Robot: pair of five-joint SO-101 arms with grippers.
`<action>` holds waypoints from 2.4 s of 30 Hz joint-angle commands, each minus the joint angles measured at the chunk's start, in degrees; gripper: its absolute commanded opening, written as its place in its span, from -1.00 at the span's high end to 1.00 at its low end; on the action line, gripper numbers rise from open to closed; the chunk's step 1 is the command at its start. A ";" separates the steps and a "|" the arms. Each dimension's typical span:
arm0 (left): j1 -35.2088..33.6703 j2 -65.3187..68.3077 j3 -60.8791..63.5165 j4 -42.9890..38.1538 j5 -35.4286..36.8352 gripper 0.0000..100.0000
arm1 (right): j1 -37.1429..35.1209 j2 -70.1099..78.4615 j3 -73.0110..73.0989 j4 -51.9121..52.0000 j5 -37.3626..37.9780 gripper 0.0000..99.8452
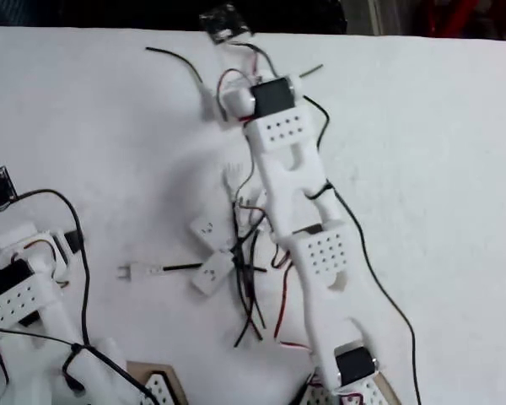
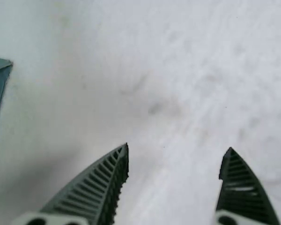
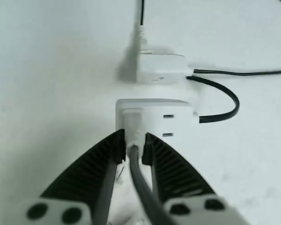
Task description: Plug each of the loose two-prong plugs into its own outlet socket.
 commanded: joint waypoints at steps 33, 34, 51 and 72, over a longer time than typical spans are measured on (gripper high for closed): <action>-0.66 -1.45 -0.09 -1.32 0.53 0.38 | 2.51 -7.25 0.26 9.80 -0.88 0.96; -0.66 -1.45 -0.09 -1.32 0.53 0.38 | 2.33 -9.36 2.99 9.80 -0.88 0.96; -0.66 -1.45 -0.09 -1.32 0.35 0.38 | -7.08 -39.78 65.49 3.21 -1.32 0.72; -0.66 -1.27 -0.09 -1.32 0.18 0.38 | -9.45 -30.02 76.66 -14.55 -6.15 0.72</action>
